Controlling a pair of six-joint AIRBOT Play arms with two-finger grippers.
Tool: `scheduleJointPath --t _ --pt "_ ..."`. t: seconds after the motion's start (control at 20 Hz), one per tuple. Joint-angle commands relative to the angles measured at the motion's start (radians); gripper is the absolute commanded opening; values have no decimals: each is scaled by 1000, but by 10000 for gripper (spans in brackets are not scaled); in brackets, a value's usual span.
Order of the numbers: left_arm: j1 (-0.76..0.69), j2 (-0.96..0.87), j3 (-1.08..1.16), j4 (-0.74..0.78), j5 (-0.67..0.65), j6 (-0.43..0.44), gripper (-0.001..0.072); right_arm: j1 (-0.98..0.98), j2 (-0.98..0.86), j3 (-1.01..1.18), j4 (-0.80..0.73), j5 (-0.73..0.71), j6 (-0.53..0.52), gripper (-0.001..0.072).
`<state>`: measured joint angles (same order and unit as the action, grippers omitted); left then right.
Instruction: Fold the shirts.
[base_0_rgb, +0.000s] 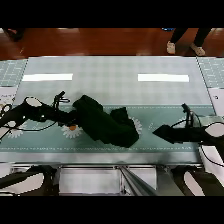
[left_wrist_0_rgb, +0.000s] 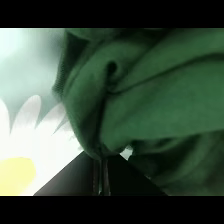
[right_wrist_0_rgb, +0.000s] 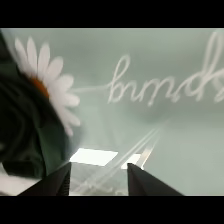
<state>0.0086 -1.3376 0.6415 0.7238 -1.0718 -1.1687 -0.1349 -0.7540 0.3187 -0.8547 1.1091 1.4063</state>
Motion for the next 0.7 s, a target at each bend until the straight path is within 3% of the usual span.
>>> scheduleJointPath --t 0.0,0.15,0.35,0.5,0.55,0.65 --pt "17 -1 8 1 -13 16 18 134 -6 -40 70 -95 21 405" --pt "17 -1 8 1 -13 16 19 212 -119 -39 146 -179 10 404" --pt "17 -1 8 1 -12 16 19 316 -318 19 331 -243 -139 396" --pt "17 -1 8 1 -10 16 19 420 -464 111 377 -249 -163 396" --pt "17 -1 8 1 -2 17 19 448 -501 146 385 -245 -170 356" --pt "25 -1 23 1 0 17 19 466 -518 215 380 -233 -205 18"
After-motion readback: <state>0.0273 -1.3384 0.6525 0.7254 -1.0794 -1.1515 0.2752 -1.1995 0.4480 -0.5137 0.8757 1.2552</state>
